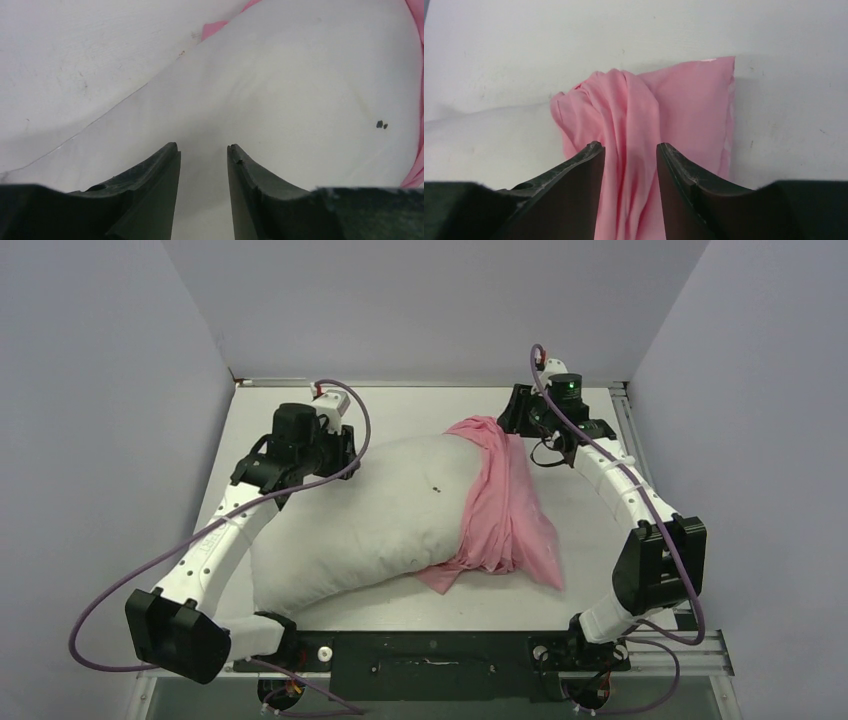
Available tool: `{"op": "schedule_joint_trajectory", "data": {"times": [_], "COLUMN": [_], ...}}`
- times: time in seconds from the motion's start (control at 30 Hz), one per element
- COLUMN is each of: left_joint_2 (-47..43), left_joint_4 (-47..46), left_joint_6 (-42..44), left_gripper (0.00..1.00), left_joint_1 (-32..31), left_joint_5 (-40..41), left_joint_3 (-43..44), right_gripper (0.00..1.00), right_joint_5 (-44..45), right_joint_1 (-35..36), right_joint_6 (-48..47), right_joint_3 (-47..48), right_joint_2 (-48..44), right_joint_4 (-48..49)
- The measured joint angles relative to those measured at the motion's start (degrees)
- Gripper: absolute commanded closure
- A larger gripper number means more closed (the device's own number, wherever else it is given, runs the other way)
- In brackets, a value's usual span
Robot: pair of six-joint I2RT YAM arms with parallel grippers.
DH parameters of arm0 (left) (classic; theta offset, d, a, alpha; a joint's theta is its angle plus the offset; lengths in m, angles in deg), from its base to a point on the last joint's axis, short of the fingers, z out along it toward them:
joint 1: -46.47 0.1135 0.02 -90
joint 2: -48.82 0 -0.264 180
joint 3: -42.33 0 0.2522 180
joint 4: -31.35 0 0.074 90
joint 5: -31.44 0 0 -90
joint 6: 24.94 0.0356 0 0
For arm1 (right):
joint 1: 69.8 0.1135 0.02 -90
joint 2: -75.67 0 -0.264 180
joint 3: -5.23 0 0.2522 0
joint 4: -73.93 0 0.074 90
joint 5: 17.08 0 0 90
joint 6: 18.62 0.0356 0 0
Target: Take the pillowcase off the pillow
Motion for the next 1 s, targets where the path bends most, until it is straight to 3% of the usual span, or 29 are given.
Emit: {"op": "schedule_joint_trajectory", "data": {"times": [0.23, 0.47, 0.57, 0.67, 0.8, 1.0], "left_joint_2": [-1.16, -3.65, -3.45, -2.23, 2.43, 10.43], "left_joint_4": [0.72, 1.01, 1.03, 0.96, 0.57, 0.55], "left_joint_6": [2.05, 5.18, 5.88, 5.95, 5.64, 5.90], "left_gripper": [0.33, 0.25, 0.17, 0.02, 0.04, 0.04], "left_joint_1": [-4.26, -21.38, -28.50, -34.80, -41.90, -46.56], "left_joint_5": [3.54, 10.25, 12.63, 14.93, 17.77, 23.28], "left_joint_3": [0.02, 0.04, 0.04, 0.04, 0.04, 0.04], "right_gripper": [0.27, 0.05, 0.01, 0.00, 0.00, 0.00], "right_joint_5": [0.17, 3.56, 5.75, 7.15, 9.68, 11.30], "right_joint_1": [0.48, 4.63, 6.73, 7.56, 7.56, 7.56], "right_joint_6": [-0.20, -0.90, -1.29, -1.53, -2.27, -3.19], "right_joint_3": [-2.38, -9.22, -12.57, -15.56, -18.16, -20.96], "right_joint_2": [-1.57, -10.54, -15.56, -19.91, -23.80, -27.52], "right_joint_4": [1.42, -0.48, -2.14, -4.28, -7.89, -11.87]}}
